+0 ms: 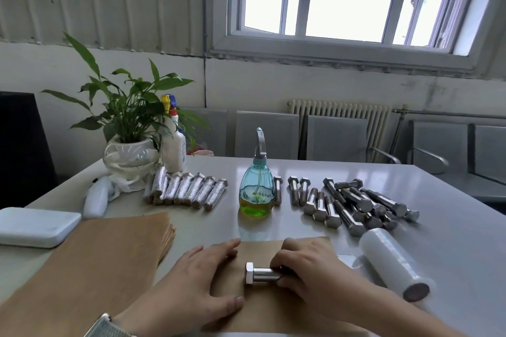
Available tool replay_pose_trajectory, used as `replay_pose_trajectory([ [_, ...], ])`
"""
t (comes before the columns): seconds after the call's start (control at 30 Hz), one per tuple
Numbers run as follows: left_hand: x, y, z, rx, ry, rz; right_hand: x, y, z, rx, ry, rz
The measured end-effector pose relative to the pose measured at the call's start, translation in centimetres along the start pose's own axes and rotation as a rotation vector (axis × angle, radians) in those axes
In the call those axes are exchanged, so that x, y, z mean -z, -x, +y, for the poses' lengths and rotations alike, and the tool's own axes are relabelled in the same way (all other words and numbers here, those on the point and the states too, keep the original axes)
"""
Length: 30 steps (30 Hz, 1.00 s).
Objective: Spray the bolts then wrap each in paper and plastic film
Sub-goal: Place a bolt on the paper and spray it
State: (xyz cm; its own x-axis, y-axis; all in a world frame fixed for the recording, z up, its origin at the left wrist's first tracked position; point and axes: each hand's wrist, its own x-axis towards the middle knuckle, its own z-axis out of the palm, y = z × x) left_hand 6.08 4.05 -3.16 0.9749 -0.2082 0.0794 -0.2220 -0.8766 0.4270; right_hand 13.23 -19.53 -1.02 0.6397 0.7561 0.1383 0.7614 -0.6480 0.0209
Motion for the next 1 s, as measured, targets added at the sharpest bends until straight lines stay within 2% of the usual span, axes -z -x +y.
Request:
replay_pose_trajectory([
  [0.27,0.0,0.1,0.1,-0.019,-0.025,0.009,-0.8,0.1,0.7,-0.042,-0.092,-0.030],
  [0.33,0.1,0.2,0.1,-0.029,-0.001,0.010,0.1,-0.5,1.4,-0.089,-0.279,-0.002],
  [0.47,0.4,0.4,0.3,-0.013,0.059,0.028,3.3,-6.3,3.7,-0.297,-0.682,0.355],
  [0.6,0.4,0.5,0.4,-0.009,0.075,0.039,3.3,-13.6,4.5,-0.371,-0.887,0.342],
  [0.7,0.4,0.2,0.2,-0.036,0.065,0.037,2.0,-17.1,4.5,-0.390,-1.063,0.404],
  [0.83,0.6,-0.2,-0.1,-0.045,0.041,0.010,1.4,-19.4,4.2,-0.401,-1.034,0.500],
  [1.0,0.4,-0.2,-0.1,-0.036,0.022,0.025,3.5,-18.0,2.6,-0.404,-0.995,0.538],
])
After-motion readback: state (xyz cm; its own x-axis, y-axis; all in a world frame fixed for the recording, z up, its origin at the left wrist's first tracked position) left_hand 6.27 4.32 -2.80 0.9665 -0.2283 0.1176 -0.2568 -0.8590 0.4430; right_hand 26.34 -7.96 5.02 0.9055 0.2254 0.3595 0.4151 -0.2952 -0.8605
